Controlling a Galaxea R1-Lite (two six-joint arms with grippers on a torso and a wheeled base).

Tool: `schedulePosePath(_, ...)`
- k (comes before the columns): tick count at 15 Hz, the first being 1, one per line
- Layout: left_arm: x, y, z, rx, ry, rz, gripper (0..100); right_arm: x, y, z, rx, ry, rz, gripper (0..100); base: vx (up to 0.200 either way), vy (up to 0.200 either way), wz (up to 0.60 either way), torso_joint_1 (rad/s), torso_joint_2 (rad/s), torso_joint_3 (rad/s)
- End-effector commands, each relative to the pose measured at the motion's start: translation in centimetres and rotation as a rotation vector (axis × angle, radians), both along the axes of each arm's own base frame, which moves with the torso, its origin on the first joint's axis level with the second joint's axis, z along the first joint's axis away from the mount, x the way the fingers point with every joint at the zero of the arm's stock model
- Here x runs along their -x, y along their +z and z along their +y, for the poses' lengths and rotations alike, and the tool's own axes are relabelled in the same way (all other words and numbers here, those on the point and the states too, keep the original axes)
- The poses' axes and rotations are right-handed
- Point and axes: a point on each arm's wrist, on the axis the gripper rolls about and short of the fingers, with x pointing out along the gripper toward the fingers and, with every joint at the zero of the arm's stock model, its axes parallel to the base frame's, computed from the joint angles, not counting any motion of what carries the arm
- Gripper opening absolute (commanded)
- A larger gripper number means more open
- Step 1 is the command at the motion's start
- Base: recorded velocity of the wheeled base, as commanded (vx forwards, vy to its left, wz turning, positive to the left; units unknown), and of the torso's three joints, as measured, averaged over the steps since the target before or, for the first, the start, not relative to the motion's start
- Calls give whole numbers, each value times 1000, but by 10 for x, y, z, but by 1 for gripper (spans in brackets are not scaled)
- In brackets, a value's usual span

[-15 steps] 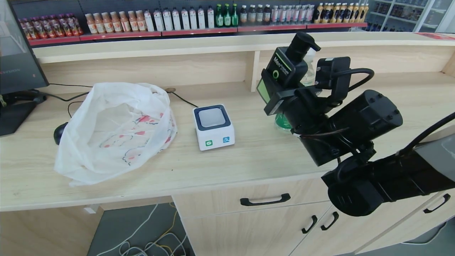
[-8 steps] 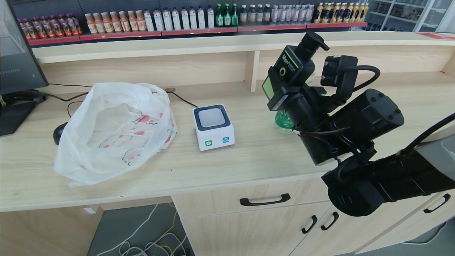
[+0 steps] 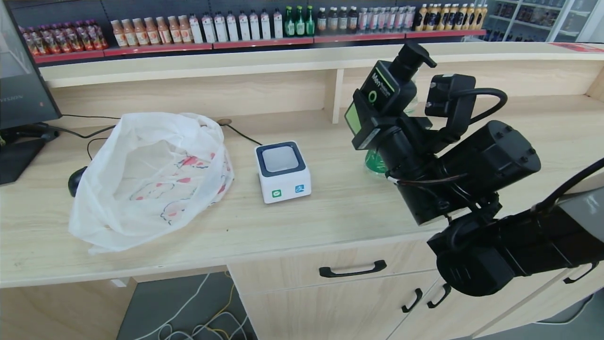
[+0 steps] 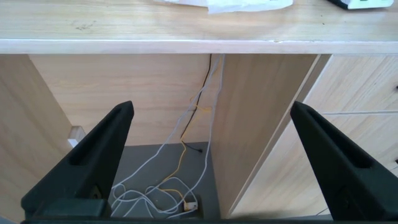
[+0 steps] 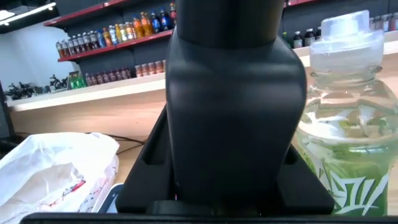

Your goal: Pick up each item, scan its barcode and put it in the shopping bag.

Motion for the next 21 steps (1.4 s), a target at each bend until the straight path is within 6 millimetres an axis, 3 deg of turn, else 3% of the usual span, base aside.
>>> schedulePosePath(1,0,0,0,1,0,1,100,2,2,-1,-3,-4,2,0,0,200,0,17,-2,2)
schedulePosePath(6,0,0,0,5,0,1,100,7,2,-6,-31,-24,26,0,0,200,0,1,5,2)
schedulePosePath(16,0,0,0,-2,-1,1,100,4,-6,-2,-34,-11,54,0,0,0,0,0,0,0)
schedulePosePath(21,0,0,0,-2,-1,1,100,-7,-15,0,-72,-8,82,0,0,0,0,0,0,0)
